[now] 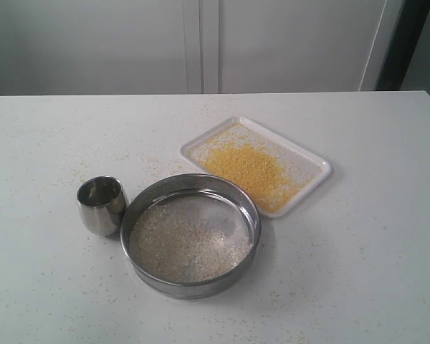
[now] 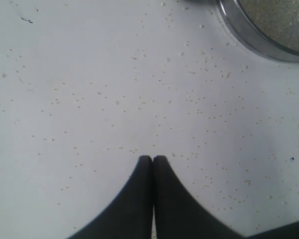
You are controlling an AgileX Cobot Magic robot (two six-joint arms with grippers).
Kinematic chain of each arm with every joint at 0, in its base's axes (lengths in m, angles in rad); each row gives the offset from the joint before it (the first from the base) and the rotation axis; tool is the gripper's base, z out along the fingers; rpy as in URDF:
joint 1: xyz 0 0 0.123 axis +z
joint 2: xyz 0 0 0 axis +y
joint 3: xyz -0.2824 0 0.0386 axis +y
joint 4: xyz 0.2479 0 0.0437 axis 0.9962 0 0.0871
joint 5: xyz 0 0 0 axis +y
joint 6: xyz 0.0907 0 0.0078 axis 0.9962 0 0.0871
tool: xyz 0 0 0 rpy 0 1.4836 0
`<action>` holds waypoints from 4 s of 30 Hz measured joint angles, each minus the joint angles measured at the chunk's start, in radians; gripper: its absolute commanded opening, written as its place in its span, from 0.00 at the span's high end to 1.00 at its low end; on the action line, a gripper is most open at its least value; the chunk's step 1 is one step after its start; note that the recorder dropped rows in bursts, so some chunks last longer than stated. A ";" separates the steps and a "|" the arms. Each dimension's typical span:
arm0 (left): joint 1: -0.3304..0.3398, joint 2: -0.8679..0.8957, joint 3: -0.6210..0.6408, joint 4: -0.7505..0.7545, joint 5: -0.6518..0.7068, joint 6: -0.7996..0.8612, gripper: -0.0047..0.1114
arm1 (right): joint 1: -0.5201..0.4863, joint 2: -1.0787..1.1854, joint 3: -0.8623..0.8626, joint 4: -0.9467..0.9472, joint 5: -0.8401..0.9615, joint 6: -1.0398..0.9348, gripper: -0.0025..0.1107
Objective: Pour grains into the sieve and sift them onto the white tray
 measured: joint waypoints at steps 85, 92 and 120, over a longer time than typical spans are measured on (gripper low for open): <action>0.000 0.000 0.000 0.000 0.000 0.000 0.96 | -0.045 0.000 0.147 0.000 -0.085 0.000 0.98; 0.000 0.000 0.000 0.003 -0.003 0.002 0.96 | -0.045 0.000 0.147 0.000 -0.085 0.000 0.98; 0.012 -0.656 0.482 0.025 -0.483 0.002 0.96 | -0.045 0.000 0.147 0.000 -0.085 0.000 0.98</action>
